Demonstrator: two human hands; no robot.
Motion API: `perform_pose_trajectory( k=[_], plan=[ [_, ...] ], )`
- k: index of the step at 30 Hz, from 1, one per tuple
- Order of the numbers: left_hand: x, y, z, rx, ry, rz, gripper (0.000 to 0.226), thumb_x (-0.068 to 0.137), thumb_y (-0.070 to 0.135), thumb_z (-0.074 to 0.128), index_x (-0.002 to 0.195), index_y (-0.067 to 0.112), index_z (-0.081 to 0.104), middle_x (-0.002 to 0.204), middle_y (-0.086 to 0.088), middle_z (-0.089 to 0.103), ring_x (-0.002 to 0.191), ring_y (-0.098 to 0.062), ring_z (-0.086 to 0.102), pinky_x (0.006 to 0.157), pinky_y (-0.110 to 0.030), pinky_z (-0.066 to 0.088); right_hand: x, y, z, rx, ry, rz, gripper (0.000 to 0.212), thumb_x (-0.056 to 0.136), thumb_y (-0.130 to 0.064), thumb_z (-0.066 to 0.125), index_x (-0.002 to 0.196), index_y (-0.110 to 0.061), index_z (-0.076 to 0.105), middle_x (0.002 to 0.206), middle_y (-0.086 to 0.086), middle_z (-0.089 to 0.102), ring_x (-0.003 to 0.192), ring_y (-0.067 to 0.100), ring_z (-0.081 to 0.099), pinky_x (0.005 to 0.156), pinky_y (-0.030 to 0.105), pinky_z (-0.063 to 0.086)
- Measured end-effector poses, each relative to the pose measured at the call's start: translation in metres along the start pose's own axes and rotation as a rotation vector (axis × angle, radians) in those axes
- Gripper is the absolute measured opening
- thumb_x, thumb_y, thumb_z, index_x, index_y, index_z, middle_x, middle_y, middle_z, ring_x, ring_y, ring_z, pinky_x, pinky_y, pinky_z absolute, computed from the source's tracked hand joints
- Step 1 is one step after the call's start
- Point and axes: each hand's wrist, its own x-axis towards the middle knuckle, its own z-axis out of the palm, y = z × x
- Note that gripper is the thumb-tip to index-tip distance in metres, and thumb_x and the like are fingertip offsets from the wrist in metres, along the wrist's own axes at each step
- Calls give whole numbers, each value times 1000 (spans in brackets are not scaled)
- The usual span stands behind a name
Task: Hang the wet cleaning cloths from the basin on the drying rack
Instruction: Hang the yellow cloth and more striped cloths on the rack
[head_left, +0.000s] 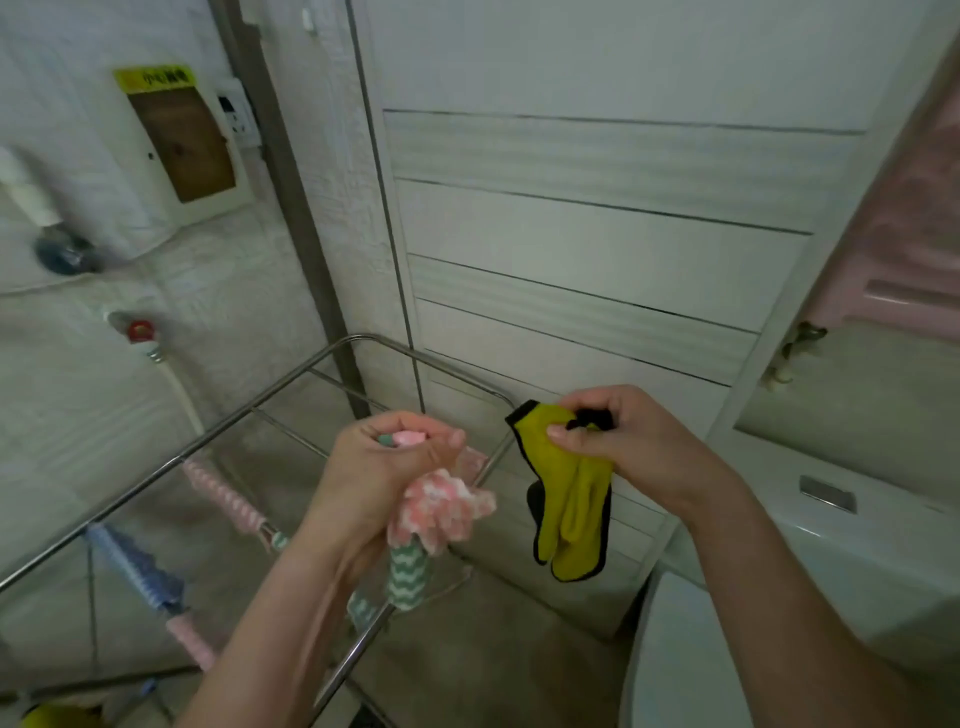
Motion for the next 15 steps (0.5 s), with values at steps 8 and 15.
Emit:
perform_pose_trajectory(
  k=[8,15],
  plan=[
    [16,4,11,256,-42,135,39,88,-10,50,86,22,73,76,-4,65,68,-15,61,62,-28,50,19,-10,4,392,-127,53,21,72,-9,70,91,0,67,79,10,68,67,16,66,61,24,56],
    [27,18,19,703,-97,323,33,79,24,74,109,33,64,74,11,65,70,-8,62,68,-24,53,27,-14,7,375,-202,34,15,75,-12,70,89,-7,71,84,11,68,74,19,67,68,27,57]
  ],
)
